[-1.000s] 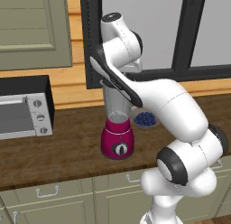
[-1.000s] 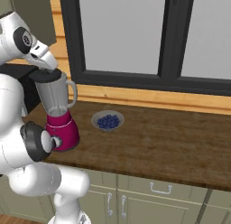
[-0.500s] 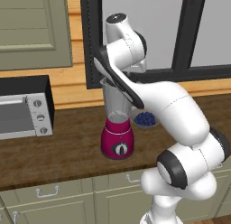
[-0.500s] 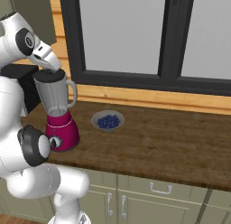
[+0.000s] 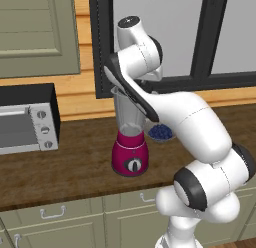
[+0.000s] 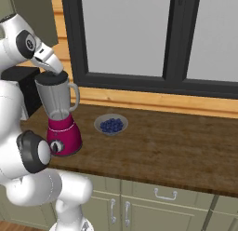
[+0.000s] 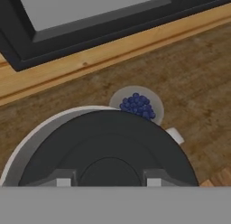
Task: Close the lid blender by securely placing the lid on top.
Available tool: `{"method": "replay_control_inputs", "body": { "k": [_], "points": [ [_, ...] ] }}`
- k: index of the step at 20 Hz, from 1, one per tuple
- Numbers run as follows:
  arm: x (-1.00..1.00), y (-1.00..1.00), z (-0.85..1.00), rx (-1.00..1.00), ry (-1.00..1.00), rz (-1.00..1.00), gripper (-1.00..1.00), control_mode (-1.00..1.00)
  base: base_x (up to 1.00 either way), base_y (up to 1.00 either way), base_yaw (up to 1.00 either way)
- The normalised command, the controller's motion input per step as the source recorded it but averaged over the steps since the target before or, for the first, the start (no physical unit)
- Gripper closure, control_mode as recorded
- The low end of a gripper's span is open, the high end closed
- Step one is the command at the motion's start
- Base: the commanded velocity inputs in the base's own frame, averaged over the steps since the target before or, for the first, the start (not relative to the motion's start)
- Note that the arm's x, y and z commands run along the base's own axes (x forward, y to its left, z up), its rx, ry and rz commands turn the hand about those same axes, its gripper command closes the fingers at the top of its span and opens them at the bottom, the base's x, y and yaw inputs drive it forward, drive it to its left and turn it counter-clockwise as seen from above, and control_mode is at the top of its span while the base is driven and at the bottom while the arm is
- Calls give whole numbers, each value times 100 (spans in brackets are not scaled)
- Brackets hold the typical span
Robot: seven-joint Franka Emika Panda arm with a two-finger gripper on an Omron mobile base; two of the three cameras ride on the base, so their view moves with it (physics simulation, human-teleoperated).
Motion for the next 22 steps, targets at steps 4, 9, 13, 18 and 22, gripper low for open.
{"method": "replay_control_inputs", "body": {
  "k": [4, 9, 13, 18, 22],
  "points": [
    [8, 21, 0, 0, -2, 0, 100, -100, 0, 0, 0],
    [27, 21, 0, 0, 0, -4, 100, -100, 0, 0, 0],
    [25, 12, 0, 0, 0, -3, 100, -100, 0, 0, 0],
    [16, 4, -2, 0, 0, -1, 100, -100, 0, 0, 0],
    [0, 0, -10, 0, 0, 0, 100, -100, 0, 0, 0]
  ]
}}
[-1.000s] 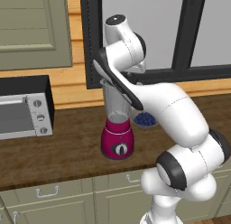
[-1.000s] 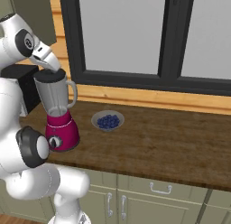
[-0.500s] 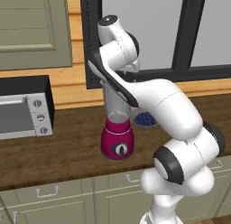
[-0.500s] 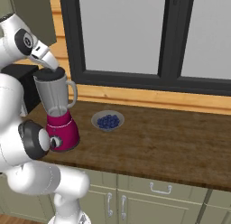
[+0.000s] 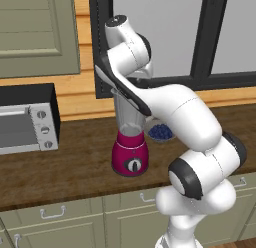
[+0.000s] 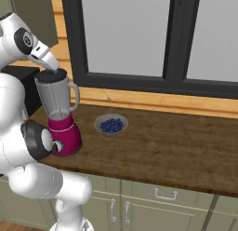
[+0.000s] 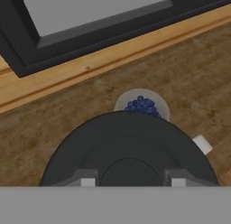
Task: Close the lid blender by securely placing the lid on top.
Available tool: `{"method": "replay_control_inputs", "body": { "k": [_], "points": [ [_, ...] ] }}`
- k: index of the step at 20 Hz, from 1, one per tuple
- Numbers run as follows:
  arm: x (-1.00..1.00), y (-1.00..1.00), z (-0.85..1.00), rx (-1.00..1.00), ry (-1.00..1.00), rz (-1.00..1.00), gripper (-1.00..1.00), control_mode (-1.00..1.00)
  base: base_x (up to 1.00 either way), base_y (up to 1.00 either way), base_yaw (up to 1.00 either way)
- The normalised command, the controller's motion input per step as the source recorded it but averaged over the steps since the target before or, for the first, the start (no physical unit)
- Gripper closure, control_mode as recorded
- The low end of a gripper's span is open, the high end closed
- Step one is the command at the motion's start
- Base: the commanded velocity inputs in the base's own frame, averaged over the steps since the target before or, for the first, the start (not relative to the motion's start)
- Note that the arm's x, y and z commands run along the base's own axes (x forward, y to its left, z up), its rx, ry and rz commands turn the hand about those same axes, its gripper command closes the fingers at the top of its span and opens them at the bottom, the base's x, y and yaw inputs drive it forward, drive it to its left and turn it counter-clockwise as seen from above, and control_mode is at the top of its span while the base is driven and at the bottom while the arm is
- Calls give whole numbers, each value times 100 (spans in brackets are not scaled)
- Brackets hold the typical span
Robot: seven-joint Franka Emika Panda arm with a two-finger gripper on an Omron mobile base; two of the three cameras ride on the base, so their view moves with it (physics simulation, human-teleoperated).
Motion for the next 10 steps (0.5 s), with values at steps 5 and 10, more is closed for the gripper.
{"method": "replay_control_inputs", "body": {
  "k": [5, 10],
  "points": [
    [-24, 7, -13, 0, 0, 0, 100, -100, 0, 0, 0],
    [-1, 0, 0, 0, 0, 0, 100, -100, 0, 0, 0]
  ]
}}
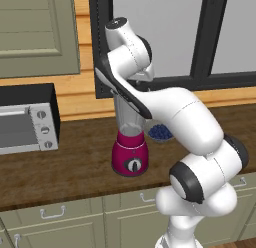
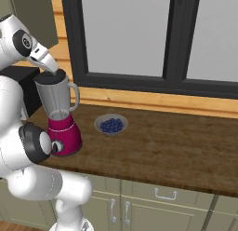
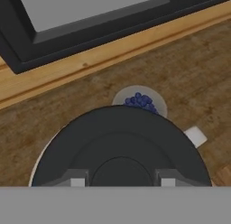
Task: Close the lid blender by securely placing the lid on top.
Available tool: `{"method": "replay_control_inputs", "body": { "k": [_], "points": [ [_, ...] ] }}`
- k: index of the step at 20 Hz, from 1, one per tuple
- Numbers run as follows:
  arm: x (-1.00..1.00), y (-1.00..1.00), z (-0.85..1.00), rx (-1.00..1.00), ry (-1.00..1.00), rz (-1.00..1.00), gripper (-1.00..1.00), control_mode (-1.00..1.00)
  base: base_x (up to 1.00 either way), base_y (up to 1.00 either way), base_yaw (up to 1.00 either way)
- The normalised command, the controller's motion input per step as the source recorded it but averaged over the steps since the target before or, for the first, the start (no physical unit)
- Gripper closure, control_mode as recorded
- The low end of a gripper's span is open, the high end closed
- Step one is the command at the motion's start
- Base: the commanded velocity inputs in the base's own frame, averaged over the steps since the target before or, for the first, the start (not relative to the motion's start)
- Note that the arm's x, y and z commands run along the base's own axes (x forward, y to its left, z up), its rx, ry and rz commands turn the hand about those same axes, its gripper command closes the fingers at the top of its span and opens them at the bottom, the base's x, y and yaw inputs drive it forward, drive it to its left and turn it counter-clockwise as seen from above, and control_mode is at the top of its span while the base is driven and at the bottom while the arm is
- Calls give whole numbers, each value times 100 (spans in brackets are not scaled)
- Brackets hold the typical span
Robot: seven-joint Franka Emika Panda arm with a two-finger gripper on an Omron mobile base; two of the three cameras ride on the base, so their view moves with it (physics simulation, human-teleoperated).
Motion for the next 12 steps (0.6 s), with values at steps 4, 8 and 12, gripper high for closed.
{"method": "replay_control_inputs", "body": {
  "k": [4, 8, 12],
  "points": [
    [0, 1, 0, 2, 1, 0, 100, -100, 0, 0, 0],
    [0, 0, 0, 12, 13, 0, 100, -100, 0, 0, 0],
    [0, 0, 0, 3, 2, 0, 100, -100, 0, 0, 0]
  ]
}}
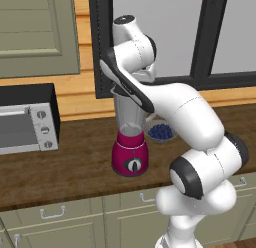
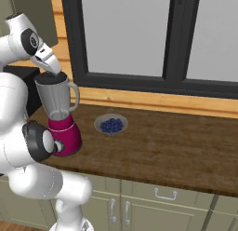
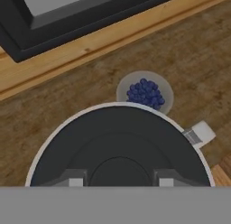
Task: Close the lid blender by securely placing the lid on top.
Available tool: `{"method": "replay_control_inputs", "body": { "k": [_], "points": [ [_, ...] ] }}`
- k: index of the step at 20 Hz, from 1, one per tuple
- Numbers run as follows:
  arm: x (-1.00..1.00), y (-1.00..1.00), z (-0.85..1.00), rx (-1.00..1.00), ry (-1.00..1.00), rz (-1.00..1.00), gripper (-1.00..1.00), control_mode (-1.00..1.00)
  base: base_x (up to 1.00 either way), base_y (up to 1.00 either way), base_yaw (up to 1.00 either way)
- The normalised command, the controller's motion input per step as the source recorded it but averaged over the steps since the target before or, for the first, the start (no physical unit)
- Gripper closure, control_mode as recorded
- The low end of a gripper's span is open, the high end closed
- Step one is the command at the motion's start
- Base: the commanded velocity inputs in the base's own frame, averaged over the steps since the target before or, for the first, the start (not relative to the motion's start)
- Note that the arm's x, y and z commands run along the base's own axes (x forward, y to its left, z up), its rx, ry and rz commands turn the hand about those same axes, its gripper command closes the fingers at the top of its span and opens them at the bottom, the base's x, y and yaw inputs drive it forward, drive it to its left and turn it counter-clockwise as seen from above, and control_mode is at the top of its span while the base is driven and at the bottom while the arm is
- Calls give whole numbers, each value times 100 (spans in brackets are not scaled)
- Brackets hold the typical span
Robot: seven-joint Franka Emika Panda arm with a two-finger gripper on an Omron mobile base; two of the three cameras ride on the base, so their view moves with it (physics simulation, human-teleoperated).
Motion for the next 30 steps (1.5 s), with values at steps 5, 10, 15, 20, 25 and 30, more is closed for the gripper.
{"method": "replay_control_inputs", "body": {
  "k": [5, 10, 15, 20, 25, 30],
  "points": [
    [-11, 0, -1, 0, -1, 0, -100, -100, 0, 0, 0],
    [-10, 0, 0, 0, -3, 0, -100, -100, 0, 0, 0],
    [-8, 0, 10, 0, -7, 0, -100, -100, 0, 0, 0],
    [-74, -44, 5, 8, -18, 0, -100, -100, 0, 0, 0],
    [-100, -100, -10, 17, -33, 0, -100, -100, 0, 0, 0],
    [-100, -100, -45, 11, -28, 0, -100, -100, 0, 0, 0]
  ]
}}
